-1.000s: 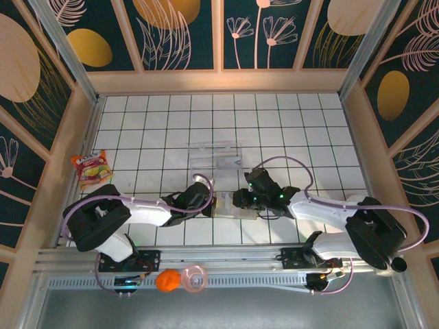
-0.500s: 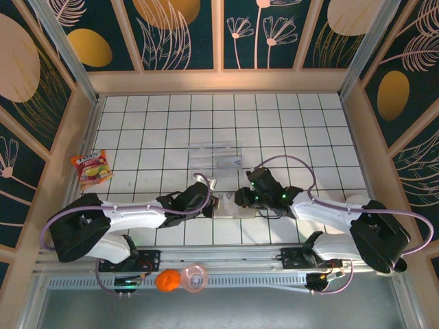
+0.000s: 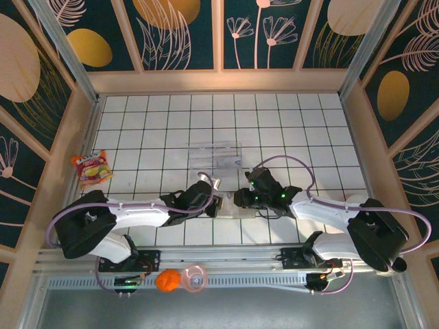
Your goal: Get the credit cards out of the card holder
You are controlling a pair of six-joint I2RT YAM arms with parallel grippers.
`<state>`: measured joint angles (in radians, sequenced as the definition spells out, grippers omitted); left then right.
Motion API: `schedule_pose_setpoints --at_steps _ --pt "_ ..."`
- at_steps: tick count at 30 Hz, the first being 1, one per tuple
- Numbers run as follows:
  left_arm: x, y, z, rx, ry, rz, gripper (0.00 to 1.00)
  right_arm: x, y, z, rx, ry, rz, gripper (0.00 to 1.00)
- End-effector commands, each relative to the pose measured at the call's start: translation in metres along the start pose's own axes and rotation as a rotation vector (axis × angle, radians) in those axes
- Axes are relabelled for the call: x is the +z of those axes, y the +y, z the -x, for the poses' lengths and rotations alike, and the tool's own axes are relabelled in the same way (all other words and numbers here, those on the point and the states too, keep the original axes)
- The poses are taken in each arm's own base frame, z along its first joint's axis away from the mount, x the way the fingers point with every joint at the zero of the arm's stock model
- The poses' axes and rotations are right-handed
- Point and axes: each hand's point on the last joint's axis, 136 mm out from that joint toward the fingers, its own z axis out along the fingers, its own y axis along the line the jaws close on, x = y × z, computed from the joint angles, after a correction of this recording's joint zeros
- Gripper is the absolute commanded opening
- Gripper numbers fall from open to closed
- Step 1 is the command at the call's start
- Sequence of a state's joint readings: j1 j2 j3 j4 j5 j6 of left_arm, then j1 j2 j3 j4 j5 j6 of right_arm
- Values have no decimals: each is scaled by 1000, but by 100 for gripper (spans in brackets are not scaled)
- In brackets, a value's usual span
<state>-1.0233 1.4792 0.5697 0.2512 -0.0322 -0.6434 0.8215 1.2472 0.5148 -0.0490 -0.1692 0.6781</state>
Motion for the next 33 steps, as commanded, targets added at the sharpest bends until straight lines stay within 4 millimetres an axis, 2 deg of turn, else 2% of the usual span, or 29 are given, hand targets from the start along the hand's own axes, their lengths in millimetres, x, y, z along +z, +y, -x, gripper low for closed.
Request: schedule_pose_setpoints --at_steps 1,7,12,17,22,33 --pt "9 -21 8 30 -6 -77 1 1 0 1 -14 -3 12 29" --pt "20 -17 -7 18 33 -90 0 1 1 -1 -13 4 25 29" --pt "23 7 -19 -7 51 6 0 5 1 -6 -8 28 39 29" --pt "21 18 -26 -32 56 41 0 12 -3 -8 3 47 33 29" --pt "16 18 -27 -44 51 30 0 19 -4 -11 5 64 41 29" --pt "26 30 -52 -62 119 53 0 21 -16 -10 29 63 -19 28"
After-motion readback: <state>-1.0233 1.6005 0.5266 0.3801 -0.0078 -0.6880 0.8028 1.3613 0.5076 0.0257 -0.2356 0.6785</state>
